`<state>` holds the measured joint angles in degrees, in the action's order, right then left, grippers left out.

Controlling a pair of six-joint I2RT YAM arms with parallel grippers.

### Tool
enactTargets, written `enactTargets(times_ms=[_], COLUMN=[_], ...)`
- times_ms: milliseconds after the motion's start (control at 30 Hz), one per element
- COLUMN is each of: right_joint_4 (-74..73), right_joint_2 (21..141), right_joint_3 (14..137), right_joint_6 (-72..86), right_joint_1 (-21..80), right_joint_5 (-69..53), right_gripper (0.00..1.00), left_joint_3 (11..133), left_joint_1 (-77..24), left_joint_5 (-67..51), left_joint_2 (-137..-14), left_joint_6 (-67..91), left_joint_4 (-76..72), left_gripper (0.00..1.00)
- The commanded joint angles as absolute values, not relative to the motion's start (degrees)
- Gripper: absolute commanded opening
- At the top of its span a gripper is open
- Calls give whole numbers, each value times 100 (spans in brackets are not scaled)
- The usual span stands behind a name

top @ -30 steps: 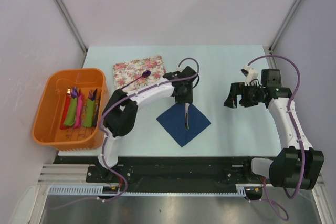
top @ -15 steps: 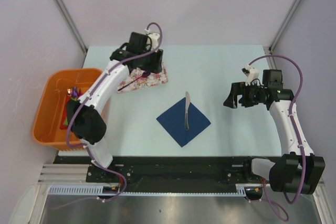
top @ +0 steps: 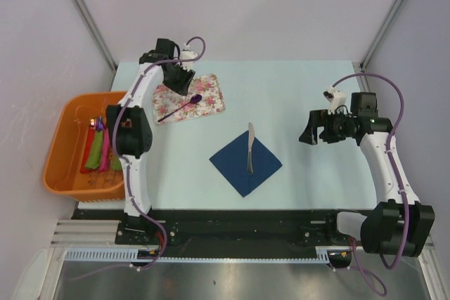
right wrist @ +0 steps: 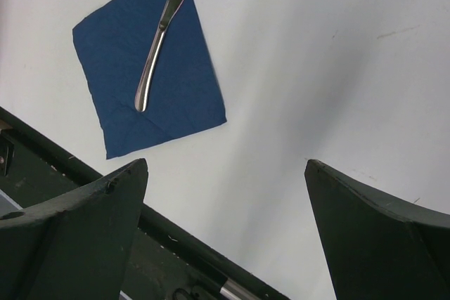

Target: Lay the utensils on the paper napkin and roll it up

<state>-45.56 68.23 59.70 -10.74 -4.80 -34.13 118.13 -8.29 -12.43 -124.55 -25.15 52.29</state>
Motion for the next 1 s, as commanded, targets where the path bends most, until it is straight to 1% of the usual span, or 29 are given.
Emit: enactTargets(times_ms=[0,133,467,667,700,767,800,867,900,933,967], right_joint_4=[-4535,-4535,-4597,-4579,-4597,-4623,-4614,-4605,-4597,-4588,-4579], right_joint_2=[6926,7005,7189,7242,7268,7286,7277,7269,7225,7207,7190], right_joint_3=[6214,6223,6310,6310,6328,6363,6355,6328,6319,6293,6293], right_joint_6=[-1090,-1090,-1107,-1099,-1107,-1125,-1125,-1134,-1134,-1134,-1134], right_joint_1=[-510,-518,-510,-510,-510,-510,-518,-510,-510,-510,-510], right_joint_5=[-3445,-3393,-3375,-3366,-3366,-3358,-3340,-3322,-3322,-3314,-3305], right_gripper=[100,100,100,100,100,100,100,100,100,100,100], left_joint_3=[12664,12577,12261,12165,12112,11876,11778,11550,11505,11487,11487], left_joint_1=[-668,-677,-677,-764,-782,-843,-870,-922,-940,-949,-958], left_joint_5=[-1423,-1520,-1591,-1574,-1547,-1494,-1477,-1459,-1442,-1433,-1433], left_joint_2=[-13051,-13394,-13772,-13895,-13887,-13843,-13773,-13729,-13694,-13667,-13650], left_joint_6=[-3313,-3655,-3700,-3796,-3814,-3841,-3841,-3850,-3832,-3832,-3789], left_joint_4=[5634,5572,5186,5098,5063,4931,4878,4773,4764,4790,4799], left_gripper=[54,52,52,48,45,42,37,32,24,20,11])
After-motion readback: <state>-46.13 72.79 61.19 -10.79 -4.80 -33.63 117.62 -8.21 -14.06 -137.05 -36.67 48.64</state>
